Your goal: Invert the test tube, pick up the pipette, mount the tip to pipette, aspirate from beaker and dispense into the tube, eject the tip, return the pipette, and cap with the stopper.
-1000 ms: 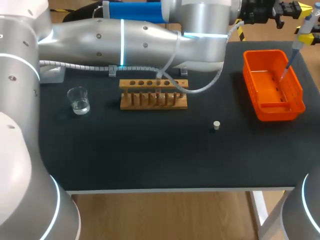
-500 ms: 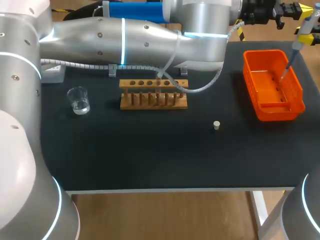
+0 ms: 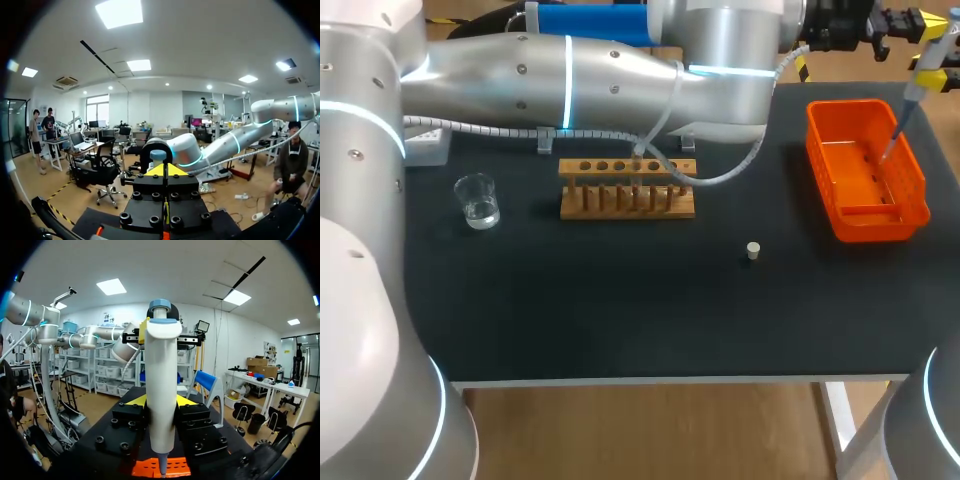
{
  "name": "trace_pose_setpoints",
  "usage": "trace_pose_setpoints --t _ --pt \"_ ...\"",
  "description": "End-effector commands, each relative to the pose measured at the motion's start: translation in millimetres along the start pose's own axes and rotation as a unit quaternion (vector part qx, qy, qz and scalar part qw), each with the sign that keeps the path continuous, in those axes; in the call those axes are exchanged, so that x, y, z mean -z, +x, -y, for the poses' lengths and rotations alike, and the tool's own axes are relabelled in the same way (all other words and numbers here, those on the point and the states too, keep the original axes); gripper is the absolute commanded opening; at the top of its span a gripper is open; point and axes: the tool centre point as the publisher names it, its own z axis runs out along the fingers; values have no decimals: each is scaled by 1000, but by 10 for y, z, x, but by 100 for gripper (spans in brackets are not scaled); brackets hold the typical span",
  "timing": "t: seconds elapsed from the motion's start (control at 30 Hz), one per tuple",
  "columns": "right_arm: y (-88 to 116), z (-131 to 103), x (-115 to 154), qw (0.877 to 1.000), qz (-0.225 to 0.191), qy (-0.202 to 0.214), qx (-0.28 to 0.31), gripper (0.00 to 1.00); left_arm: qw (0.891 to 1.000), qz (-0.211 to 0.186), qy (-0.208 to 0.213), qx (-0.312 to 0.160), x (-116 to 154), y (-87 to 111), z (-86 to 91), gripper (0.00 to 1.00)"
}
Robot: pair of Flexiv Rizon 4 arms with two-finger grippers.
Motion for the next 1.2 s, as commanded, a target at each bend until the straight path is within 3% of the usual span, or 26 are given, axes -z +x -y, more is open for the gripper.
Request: trace_pose_setpoints --t 0.03,1.2 --pt "2 -47 -4 1000 -1 1 0 0 1000 -7 -4 2 -31 -41 -48 0" --pt "2 -47 -4 1000 -1 1 0 0 1000 -15 -7 24 -56 -37 -230 0"
